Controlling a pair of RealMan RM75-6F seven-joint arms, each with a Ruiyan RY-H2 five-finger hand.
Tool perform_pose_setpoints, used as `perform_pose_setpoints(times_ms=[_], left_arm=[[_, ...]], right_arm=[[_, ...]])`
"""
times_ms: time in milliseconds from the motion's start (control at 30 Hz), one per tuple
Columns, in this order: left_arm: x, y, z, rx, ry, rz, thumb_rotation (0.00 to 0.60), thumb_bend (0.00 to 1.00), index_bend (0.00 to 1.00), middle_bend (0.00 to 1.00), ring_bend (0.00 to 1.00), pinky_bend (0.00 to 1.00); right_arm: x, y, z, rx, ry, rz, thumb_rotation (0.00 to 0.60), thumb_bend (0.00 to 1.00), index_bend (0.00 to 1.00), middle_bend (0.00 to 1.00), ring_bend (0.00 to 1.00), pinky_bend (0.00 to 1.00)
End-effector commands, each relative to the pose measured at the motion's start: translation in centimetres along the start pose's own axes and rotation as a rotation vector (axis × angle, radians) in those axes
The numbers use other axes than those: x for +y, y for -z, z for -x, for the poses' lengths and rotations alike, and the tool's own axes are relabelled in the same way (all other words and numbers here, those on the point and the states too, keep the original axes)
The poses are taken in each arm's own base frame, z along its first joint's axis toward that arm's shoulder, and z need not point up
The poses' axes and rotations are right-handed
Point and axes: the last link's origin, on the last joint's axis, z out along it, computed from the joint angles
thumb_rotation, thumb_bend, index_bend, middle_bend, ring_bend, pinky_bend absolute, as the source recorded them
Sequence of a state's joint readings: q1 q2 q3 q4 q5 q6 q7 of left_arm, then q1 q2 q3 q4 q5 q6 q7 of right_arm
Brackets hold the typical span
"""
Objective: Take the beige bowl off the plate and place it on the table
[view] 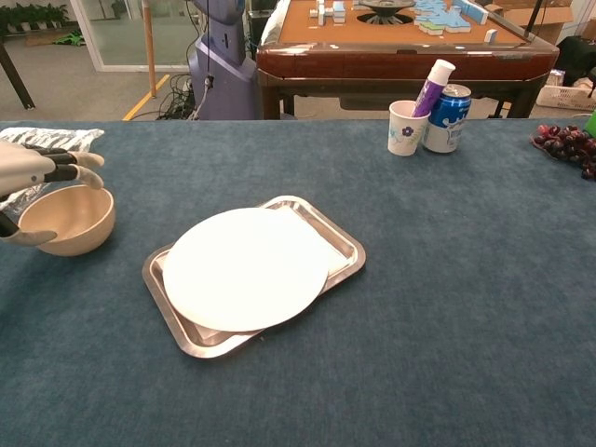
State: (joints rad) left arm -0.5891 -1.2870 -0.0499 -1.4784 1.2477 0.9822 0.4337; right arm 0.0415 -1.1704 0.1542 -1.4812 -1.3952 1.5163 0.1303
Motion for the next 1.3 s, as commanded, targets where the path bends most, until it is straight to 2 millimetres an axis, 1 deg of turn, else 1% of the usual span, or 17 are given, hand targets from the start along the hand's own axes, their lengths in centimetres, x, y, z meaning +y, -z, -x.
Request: perform_pose_setpoints(times_ms=[33, 133, 233, 400, 433, 500, 567, 700, 767, 900, 967, 1033, 1133, 1300], left_arm=[[-1.2, 1.8, -1.2, 0.007, 0.050, -0.051, 0.600, 0.31, 0.15, 0.02, 0.00, 0.10], [-2.0, 3.4, -1.9, 0.019, 0.074, -0.082, 0.600, 0.31, 0.15, 0.03, 0.00, 0.11], [-2.7, 5.8, -2.3, 0.030, 0.116, -0.126, 0.600, 0.31, 0.15, 0.04, 0.00, 0.12], [-4.0, 9.7, -1.7, -0.027, 0.152, -0.218, 0.600, 0.31, 0.17, 0.07, 0.00, 0.16], [-4.1, 10.4, -1.6, -0.042, 0.160, -0.239, 0.600, 0.31, 0.18, 0.07, 0.00, 0.18], [-4.2, 11.7, -1.4, -0.060, 0.174, -0.272, 0.600, 0.31, 0.18, 0.08, 0.00, 0.21], [-4.1, 12.8, -1.2, -0.049, 0.209, -0.294, 0.600, 0.31, 0.19, 0.08, 0.00, 0.21], [-3.6, 14.5, -1.1, 0.001, 0.263, -0.308, 0.600, 0.31, 0.20, 0.08, 0.00, 0.21], [-3.4, 15.3, -0.6, 0.022, 0.280, -0.309, 0.600, 0.31, 0.21, 0.08, 0.00, 0.21], [-3.1, 16.0, 0.4, 0.025, 0.284, -0.314, 0.600, 0.31, 0.21, 0.08, 0.00, 0.21], [-2.9, 15.7, 0.3, 0.061, 0.288, -0.306, 0.600, 0.31, 0.21, 0.08, 0.00, 0.21], [-2.9, 15.5, 0.5, 0.073, 0.294, -0.309, 0.600, 0.31, 0.22, 0.08, 0.00, 0.21], [-2.9, 15.3, 1.1, 0.051, 0.303, -0.312, 0.600, 0.31, 0.22, 0.08, 0.00, 0.21], [-3.0, 14.9, 1.2, 0.038, 0.314, -0.298, 0.600, 0.31, 0.22, 0.08, 0.00, 0.21]], right_arm=[[0.0, 0.0, 0.0, 0.001, 0.000, -0.001, 0.600, 0.00, 0.47, 0.56, 0.43, 0.44], [-0.1, 0.0, 0.0, 0.002, 0.000, -0.003, 0.600, 0.00, 0.47, 0.56, 0.43, 0.44], [-0.1, 0.1, 0.0, 0.006, -0.002, -0.003, 0.600, 0.00, 0.47, 0.56, 0.43, 0.44], [-0.2, 0.4, -0.2, 0.015, 0.003, -0.010, 0.600, 0.00, 0.47, 0.56, 0.43, 0.44], [-0.3, 0.4, -0.2, 0.016, 0.006, -0.012, 0.600, 0.00, 0.47, 0.56, 0.43, 0.44], [-0.5, 0.5, -0.1, 0.019, 0.017, -0.015, 0.600, 0.00, 0.47, 0.56, 0.43, 0.44], [-0.6, 0.6, -0.1, 0.025, 0.028, -0.019, 0.600, 0.00, 0.47, 0.56, 0.43, 0.44], [-0.9, 0.8, -0.1, 0.047, 0.077, -0.028, 0.600, 0.00, 0.48, 0.56, 0.43, 0.44], [-1.0, 0.9, -0.1, 0.057, 0.086, -0.034, 0.600, 0.00, 0.49, 0.57, 0.43, 0.44], [-1.1, 1.1, -0.3, 0.060, 0.074, -0.036, 0.600, 0.00, 0.49, 0.57, 0.43, 0.44], [-1.0, 1.1, -0.3, 0.057, 0.069, -0.035, 0.600, 0.00, 0.49, 0.57, 0.43, 0.44], [-1.0, 1.0, -0.4, 0.053, 0.059, -0.035, 0.600, 0.00, 0.49, 0.57, 0.43, 0.44], [-0.8, 0.9, -0.3, 0.047, 0.052, -0.031, 0.600, 0.00, 0.49, 0.57, 0.43, 0.44], [-0.6, 1.2, -0.1, 0.039, 0.055, -0.014, 0.600, 0.00, 0.49, 0.57, 0.43, 0.44]])
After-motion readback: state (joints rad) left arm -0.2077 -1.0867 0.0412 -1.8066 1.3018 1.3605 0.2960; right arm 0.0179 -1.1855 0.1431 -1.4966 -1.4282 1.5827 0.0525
